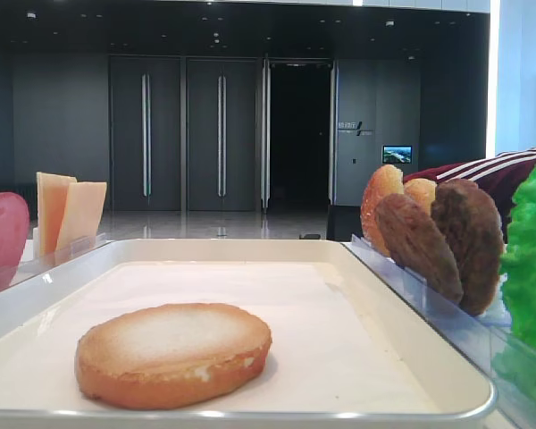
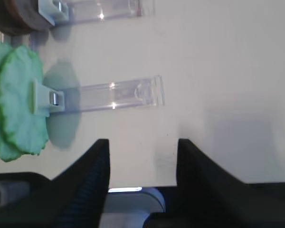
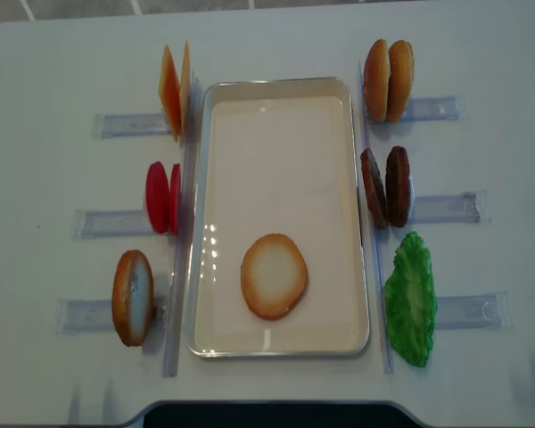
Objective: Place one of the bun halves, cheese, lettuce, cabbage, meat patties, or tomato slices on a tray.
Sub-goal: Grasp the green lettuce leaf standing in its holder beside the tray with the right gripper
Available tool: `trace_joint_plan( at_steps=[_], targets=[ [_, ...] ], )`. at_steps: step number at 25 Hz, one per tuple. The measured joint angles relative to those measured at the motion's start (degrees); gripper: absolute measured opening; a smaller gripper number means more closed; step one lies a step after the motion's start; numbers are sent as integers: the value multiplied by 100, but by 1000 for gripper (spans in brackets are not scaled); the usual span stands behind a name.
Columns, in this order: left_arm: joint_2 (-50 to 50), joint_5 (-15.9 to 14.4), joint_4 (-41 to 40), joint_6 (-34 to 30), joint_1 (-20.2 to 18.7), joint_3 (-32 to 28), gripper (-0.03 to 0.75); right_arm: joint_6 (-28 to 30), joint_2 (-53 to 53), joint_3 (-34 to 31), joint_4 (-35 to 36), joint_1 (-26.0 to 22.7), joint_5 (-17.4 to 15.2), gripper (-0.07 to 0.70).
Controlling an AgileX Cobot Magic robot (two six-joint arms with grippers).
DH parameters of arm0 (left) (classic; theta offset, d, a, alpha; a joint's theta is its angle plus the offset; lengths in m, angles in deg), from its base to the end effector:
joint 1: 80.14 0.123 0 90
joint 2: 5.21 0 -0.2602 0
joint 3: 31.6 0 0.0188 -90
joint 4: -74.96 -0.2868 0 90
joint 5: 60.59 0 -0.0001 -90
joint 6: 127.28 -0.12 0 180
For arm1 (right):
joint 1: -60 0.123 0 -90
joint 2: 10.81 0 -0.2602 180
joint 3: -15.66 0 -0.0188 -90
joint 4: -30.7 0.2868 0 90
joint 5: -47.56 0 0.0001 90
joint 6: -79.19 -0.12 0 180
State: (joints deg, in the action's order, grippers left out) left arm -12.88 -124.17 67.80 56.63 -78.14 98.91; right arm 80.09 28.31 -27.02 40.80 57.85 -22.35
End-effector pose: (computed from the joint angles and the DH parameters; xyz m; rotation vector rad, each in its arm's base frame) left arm 0.0750 0.0160 0.2683 -0.1169 2.1000 0.1312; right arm 0.1365 0.0147 0.2427 0.0536 2.6354 0.2211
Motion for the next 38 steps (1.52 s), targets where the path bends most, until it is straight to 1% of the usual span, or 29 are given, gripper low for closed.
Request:
trace_joint_plan(
  at_steps=[6,11,14,16,18,21,24,27,29,32,38],
  targets=[
    [0,0,0,0,0,0,379,0,2002,805,5,0,-11,345],
    [0,0,0,0,0,0,379,-2,2699,1332,13,22,-6,345],
    [0,0,0,0,0,0,379,-179,2774,1508,24,198,-6,347],
    [0,0,0,0,0,0,379,-449,2764,1586,24,487,-6,349],
    [0,0,0,0,0,0,379,-843,2762,1614,25,898,-1,349],
    [0,0,0,0,0,0,379,-1529,2757,1632,25,1744,-8,350],
    [0,0,0,0,0,0,379,-2254,2757,1632,2,2733,-1,350],
    [0,0,5,0,0,0,379,-2923,2757,1632,-125,3572,172,350],
    [0,0,5,0,0,0,379,-3287,2813,1636,-216,4009,339,350],
    [0,0,5,0,0,0,378,-3549,2981,1636,-312,4326,536,351],
    [0,0,5,0,0,0,373,-3600,3586,1638,-336,4389,694,351]
  ],
)
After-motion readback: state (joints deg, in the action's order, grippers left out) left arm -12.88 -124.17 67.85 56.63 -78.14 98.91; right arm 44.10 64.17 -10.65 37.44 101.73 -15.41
